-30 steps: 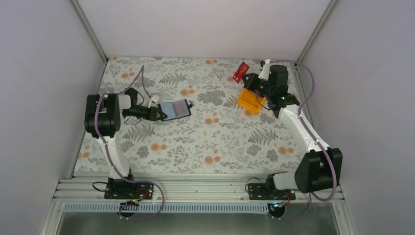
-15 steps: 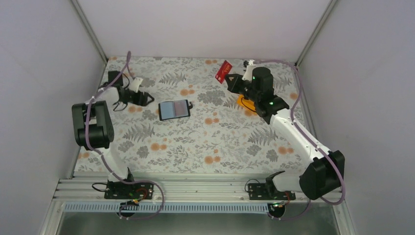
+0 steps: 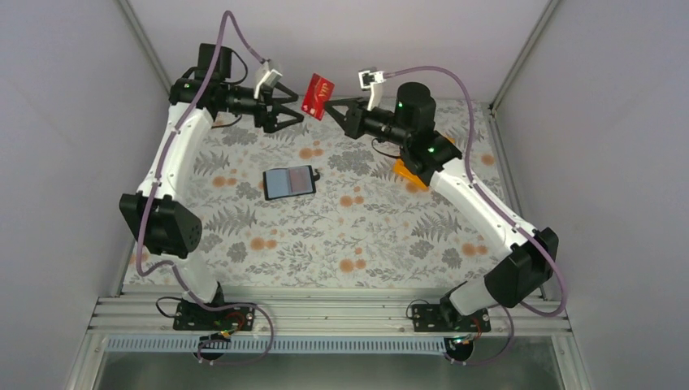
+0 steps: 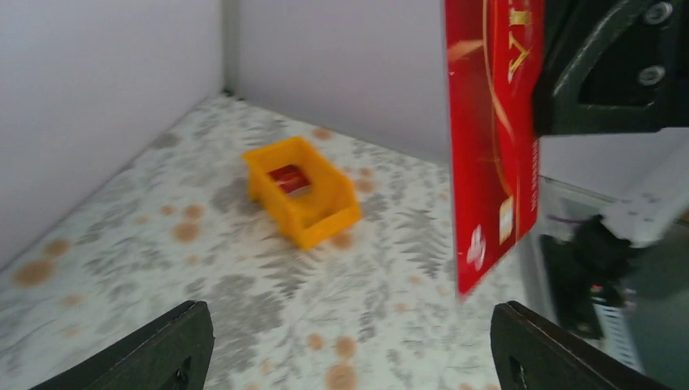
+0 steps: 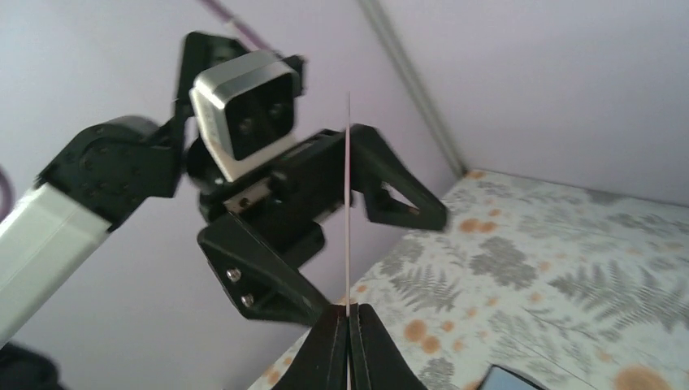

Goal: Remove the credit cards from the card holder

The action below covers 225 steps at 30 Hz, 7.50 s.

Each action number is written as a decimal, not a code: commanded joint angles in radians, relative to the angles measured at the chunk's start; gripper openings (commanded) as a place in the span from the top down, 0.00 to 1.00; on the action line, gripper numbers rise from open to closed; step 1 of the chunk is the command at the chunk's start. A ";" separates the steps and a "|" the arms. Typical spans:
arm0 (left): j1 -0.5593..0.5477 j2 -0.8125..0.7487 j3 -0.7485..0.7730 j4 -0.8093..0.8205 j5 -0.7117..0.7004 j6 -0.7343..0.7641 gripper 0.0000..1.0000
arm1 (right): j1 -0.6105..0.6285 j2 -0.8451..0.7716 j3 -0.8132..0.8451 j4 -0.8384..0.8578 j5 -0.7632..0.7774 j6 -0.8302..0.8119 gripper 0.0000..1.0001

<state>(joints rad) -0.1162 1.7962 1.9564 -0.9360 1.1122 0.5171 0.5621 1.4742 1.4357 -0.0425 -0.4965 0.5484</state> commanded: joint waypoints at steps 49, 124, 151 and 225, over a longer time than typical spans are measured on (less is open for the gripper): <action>-0.051 -0.174 -0.069 0.073 0.129 -0.488 0.98 | 0.059 -0.295 -0.216 0.201 0.168 -1.462 0.33; 0.124 -0.184 -0.392 0.156 -0.500 -0.295 0.00 | -0.217 0.440 0.074 -0.618 1.170 -1.020 0.96; 0.124 -0.105 -0.324 0.112 -0.458 -0.289 0.00 | -0.321 0.681 0.176 -0.498 1.261 -1.168 0.96; 0.206 0.167 -0.742 0.230 -0.375 -0.210 0.18 | 0.139 0.842 0.345 -0.342 0.228 -0.210 0.47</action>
<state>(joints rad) 0.0879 1.9423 1.2171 -0.7326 0.7101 0.3183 0.6956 2.3123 1.7576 -0.3672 -0.3122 0.3264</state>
